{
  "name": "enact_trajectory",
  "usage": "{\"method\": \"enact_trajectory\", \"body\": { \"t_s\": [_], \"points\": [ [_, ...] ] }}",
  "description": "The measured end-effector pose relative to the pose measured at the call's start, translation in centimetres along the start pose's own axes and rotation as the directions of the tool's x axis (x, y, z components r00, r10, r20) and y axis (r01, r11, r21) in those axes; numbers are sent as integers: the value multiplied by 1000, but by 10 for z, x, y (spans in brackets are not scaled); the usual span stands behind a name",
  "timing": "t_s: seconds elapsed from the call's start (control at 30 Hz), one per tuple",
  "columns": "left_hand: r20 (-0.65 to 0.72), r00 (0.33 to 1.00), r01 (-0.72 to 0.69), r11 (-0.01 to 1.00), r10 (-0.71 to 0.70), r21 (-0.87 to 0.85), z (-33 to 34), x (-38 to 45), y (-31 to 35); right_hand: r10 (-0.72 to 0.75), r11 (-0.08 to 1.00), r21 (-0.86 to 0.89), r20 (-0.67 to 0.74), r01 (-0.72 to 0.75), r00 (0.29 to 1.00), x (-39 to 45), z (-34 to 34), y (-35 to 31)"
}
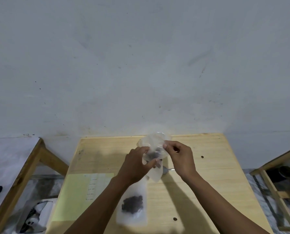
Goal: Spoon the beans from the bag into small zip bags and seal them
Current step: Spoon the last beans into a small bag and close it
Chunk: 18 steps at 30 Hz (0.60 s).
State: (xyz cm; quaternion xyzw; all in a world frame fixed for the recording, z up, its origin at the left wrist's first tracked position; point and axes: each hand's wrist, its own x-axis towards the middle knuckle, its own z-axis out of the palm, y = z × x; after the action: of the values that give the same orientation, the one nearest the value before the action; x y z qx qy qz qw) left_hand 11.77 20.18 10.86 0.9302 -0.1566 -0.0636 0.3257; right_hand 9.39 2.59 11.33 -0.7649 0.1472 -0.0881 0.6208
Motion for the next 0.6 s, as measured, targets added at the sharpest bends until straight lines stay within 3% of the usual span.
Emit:
{"method": "enact_trajectory", "body": {
  "t_s": [0.2,0.6],
  "points": [
    [74,997,-24,999,21,41,-15,0,-21,-1,998,64,-31,3,1000,9,-7,-14],
    [213,973,-33,964,92,-265,-31,-10,-25,-53,996,74,-71,59,996,17,-12,-29]
  ]
}}
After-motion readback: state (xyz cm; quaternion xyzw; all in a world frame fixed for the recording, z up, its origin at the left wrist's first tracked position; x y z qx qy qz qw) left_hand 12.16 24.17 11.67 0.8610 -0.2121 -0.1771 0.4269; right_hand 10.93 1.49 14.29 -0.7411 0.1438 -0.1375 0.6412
